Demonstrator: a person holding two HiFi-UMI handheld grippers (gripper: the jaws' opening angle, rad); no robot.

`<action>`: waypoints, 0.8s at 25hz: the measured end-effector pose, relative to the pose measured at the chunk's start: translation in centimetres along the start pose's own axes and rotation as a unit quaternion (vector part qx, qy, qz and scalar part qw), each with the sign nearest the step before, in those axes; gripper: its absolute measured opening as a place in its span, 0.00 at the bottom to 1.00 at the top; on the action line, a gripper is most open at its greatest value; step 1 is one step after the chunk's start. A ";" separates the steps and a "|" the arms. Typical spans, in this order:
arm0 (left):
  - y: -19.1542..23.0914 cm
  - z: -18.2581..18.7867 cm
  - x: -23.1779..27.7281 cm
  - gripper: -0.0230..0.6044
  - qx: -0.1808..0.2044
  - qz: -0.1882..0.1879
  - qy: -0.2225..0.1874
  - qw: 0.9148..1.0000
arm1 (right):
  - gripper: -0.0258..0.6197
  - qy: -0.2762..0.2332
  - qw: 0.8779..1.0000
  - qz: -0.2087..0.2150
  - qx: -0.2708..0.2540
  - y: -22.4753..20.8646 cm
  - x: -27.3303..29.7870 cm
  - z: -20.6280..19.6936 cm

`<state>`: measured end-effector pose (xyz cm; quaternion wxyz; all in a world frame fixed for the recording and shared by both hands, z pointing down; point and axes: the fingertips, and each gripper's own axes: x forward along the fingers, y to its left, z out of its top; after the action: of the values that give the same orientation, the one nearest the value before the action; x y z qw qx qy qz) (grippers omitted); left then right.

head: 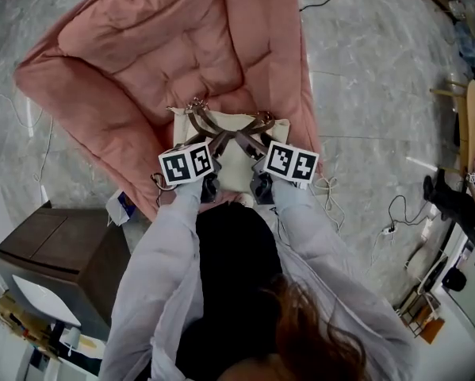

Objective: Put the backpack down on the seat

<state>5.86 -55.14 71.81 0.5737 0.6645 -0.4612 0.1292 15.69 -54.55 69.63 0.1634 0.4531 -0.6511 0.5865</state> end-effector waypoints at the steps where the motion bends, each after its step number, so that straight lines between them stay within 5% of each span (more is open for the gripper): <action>1: -0.1 -0.5 -0.5 0.51 0.004 0.003 -0.003 1.000 | 0.66 -0.001 1.000 0.004 -0.001 0.0 -0.5 -0.6; 20: -4.5 -11.5 -11.9 0.53 0.042 -0.005 -0.077 0.996 | 0.71 -0.083 0.993 0.067 -0.048 1.2 -13.5 -9.7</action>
<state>6.95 -39.87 64.15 0.5088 0.6983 -0.4945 0.0943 18.88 -40.47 61.34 0.0910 0.4472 -0.7189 0.5243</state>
